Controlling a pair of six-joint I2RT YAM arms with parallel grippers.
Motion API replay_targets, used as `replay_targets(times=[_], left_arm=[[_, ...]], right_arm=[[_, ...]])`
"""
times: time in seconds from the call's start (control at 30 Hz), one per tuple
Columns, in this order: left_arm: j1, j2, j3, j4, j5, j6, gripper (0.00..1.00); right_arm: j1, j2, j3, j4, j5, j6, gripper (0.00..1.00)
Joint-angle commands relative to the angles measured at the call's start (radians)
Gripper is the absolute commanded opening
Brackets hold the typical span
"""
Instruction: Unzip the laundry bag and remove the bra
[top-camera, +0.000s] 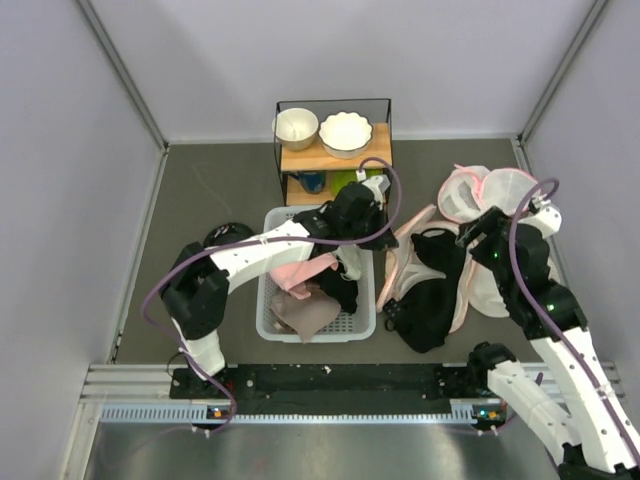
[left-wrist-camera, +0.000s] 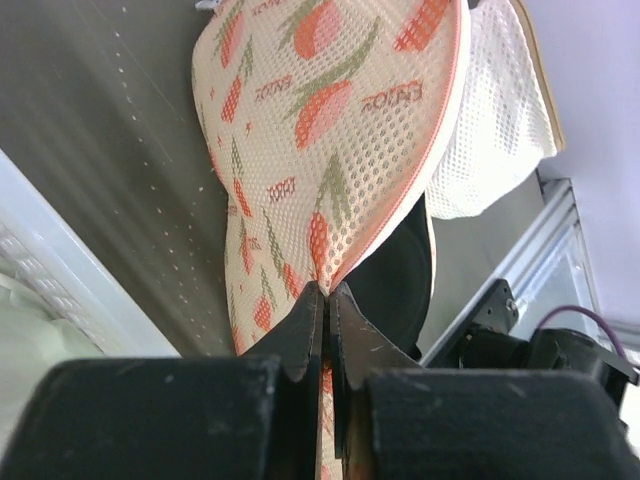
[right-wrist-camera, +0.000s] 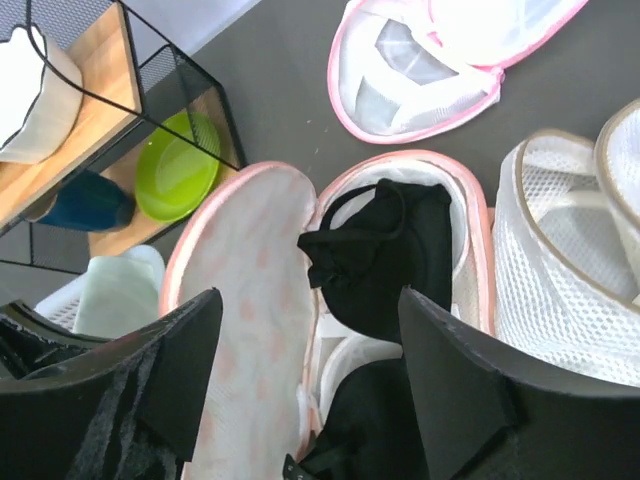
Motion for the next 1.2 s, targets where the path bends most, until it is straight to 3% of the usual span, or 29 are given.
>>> replay_targets(times=[0.0, 0.07, 0.2, 0.47, 0.57, 0.67, 0.7, 0.77, 0.8, 1.0, 1.17], left_arm=[[0.026, -0.017, 0.023, 0.048, 0.158, -0.008, 0.00], [0.032, -0.002, 0.037, 0.031, 0.172, -0.008, 0.00], [0.033, 0.021, 0.055, 0.028, 0.202, -0.021, 0.00], [0.035, 0.040, 0.058, 0.037, 0.234, -0.036, 0.00], [0.035, 0.040, 0.055, 0.038, 0.237, -0.036, 0.00], [0.035, 0.041, 0.052, 0.048, 0.246, -0.044, 0.00], [0.035, 0.041, 0.052, 0.049, 0.254, -0.045, 0.00], [0.035, 0.038, 0.049, 0.051, 0.257, -0.047, 0.00], [0.035, 0.038, 0.049, 0.051, 0.258, -0.045, 0.00], [0.036, 0.037, 0.054, 0.041, 0.254, -0.034, 0.00], [0.035, 0.072, 0.081, 0.041, 0.263, -0.050, 0.00]], right_arm=[[-0.011, -0.071, -0.145, 0.004, -0.033, -0.007, 0.69], [-0.009, -0.068, -0.199, 0.004, -0.082, 0.017, 0.71], [-0.011, 0.037, -0.256, 0.006, -0.119, 0.039, 0.84], [-0.011, 0.214, -0.311, 0.142, -0.114, 0.016, 0.77], [-0.011, 0.289, -0.319, 0.185, -0.096, 0.010, 0.67], [-0.011, 0.329, -0.311, 0.203, -0.068, 0.019, 0.45], [-0.011, 0.326, -0.311, 0.205, -0.058, 0.019, 0.27], [-0.011, 0.289, -0.305, 0.200, -0.051, 0.007, 0.04], [-0.009, 0.271, -0.296, 0.184, -0.047, 0.004, 0.00], [-0.011, -0.020, -0.172, 0.017, -0.071, -0.036, 0.00], [-0.012, -0.099, 0.078, -0.143, -0.059, -0.092, 0.00]])
